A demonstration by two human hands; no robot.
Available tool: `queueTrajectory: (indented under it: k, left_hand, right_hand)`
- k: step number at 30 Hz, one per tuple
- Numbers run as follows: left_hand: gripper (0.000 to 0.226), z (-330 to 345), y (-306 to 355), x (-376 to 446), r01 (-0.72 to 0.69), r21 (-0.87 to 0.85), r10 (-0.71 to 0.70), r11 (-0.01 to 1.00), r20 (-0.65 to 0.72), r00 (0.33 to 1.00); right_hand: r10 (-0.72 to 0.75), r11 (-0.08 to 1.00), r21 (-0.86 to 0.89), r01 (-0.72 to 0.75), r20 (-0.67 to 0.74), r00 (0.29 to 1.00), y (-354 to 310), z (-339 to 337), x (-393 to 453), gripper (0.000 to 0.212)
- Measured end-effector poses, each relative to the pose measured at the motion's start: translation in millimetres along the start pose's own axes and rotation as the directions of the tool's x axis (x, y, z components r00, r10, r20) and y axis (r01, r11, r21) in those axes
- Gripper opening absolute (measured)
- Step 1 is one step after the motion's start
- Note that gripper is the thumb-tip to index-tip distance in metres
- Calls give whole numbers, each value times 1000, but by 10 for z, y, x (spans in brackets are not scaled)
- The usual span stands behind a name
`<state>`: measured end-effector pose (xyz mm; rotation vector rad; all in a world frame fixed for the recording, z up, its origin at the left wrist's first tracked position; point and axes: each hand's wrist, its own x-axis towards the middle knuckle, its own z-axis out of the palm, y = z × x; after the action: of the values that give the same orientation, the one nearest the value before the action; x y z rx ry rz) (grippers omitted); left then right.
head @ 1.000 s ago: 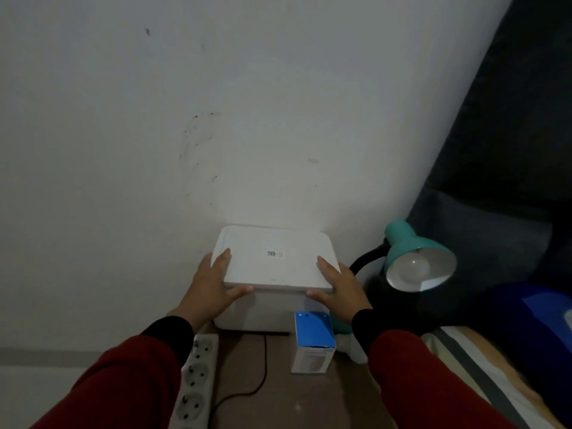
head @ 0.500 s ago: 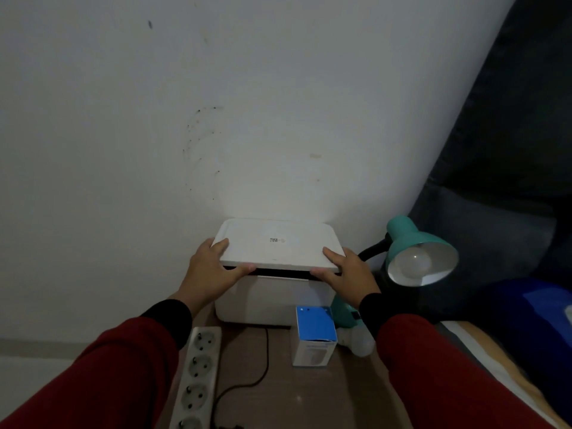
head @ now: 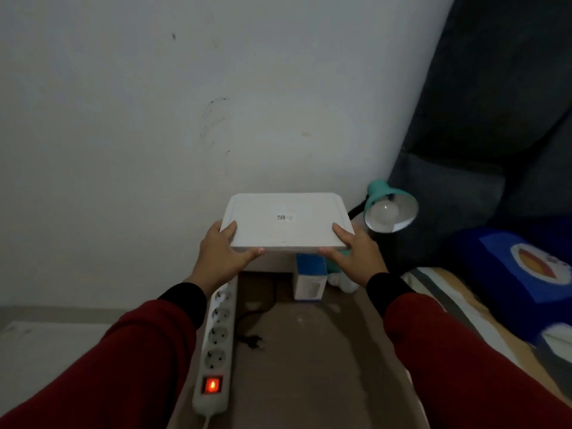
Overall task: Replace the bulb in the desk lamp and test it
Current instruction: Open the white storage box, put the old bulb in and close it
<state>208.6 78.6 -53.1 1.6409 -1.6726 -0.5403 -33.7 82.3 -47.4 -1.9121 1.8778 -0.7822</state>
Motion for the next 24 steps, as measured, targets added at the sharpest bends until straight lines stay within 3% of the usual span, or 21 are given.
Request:
queueTrajectory:
  k: [13, 24]
  left_hand:
    - [89, 367, -328, -1728, 96, 117, -105, 988, 75, 992]
    - [87, 750, -533, -2058, 191, 160, -227, 968, 247, 942]
  right_hand:
    - [83, 995, -56, -80, 47, 995, 457, 223, -1698, 70]
    - [249, 957, -192, -218, 160, 955, 752, 431, -1873, 68]
